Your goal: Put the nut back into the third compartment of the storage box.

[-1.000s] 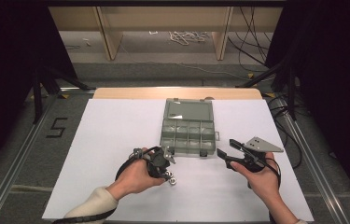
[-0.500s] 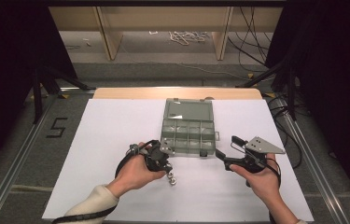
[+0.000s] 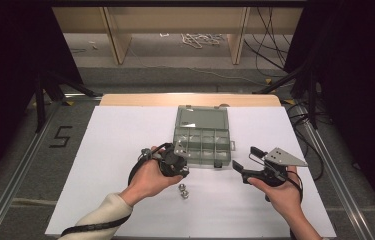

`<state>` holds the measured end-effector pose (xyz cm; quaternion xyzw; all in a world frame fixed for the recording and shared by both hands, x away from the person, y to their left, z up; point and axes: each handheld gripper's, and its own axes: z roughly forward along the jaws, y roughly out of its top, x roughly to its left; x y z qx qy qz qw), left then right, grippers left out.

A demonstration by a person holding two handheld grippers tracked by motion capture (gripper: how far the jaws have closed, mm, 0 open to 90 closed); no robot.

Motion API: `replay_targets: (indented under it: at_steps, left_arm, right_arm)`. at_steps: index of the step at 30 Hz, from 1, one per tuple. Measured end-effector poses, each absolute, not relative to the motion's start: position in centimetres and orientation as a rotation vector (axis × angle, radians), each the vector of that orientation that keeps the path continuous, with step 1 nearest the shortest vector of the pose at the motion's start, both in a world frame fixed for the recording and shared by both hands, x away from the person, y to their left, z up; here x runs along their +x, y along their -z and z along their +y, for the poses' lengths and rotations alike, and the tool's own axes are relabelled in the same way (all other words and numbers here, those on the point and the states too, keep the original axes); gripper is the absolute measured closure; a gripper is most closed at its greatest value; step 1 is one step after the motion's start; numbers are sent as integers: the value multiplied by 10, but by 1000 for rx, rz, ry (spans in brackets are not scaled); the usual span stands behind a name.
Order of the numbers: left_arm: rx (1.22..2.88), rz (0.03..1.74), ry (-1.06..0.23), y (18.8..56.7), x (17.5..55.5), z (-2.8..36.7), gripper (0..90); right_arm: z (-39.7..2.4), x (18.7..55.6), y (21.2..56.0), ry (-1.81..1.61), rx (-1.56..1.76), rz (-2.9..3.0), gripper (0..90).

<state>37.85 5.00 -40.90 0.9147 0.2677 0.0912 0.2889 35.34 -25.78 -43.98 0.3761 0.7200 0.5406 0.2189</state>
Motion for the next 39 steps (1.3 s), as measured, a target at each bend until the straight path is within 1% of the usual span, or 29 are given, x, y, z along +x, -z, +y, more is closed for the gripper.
replay_targets:
  at_steps: [10,11,17,25,39]
  left_arm:
    - [2404,737,-251,406,391,39,700]
    - [2381,738,-270,407,392,38,701]
    - [2380,738,-271,404,400,35,700]
    - [2335,753,-298,400,406,28,700]
    - [2315,759,-320,399,420,16,701]
  right_arm:
    - [-257,351,440,-1479,1036,1988,158]
    - [-257,351,440,-1489,1034,1978,158]
    - [-255,349,442,-1484,1046,1982,160]
    - [-253,348,441,-1486,1023,1985,159]
    - [-253,344,442,-1484,1020,1974,158]
